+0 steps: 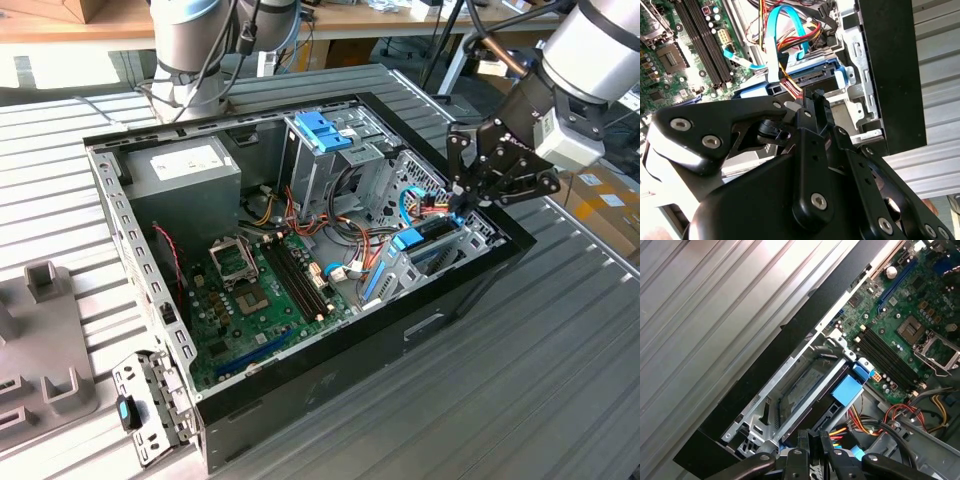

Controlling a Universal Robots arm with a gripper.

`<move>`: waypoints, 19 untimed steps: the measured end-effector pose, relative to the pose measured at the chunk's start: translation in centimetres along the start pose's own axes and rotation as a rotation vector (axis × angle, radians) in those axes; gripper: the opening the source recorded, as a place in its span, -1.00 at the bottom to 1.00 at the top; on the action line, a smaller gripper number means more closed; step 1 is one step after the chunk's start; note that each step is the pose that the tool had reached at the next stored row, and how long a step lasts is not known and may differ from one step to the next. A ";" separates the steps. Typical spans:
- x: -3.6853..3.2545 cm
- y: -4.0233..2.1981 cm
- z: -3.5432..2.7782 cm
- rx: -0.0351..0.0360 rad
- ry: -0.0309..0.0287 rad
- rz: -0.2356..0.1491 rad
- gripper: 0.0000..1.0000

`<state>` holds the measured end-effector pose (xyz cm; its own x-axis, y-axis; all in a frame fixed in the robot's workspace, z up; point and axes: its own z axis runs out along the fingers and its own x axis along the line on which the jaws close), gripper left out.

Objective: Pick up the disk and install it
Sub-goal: 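Insert the first disk wire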

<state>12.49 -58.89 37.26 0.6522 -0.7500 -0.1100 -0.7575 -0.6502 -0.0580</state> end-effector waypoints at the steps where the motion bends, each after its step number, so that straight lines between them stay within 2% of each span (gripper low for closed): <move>1: -0.02 0.02 -0.01 0.0001 0.0002 0.001 -0.60; 14: -0.03 0.03 0.00 0.0004 0.0002 0.003 -0.60; 16: -0.03 0.03 0.00 0.0004 0.0002 0.003 -0.57; 17: -0.03 0.03 0.00 0.0004 0.0002 0.003 -0.44; 19: -0.03 0.03 0.00 0.0004 0.0002 0.003 -0.44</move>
<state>12.44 -58.88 37.26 0.6496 -0.7523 -0.1099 -0.7597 -0.6476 -0.0580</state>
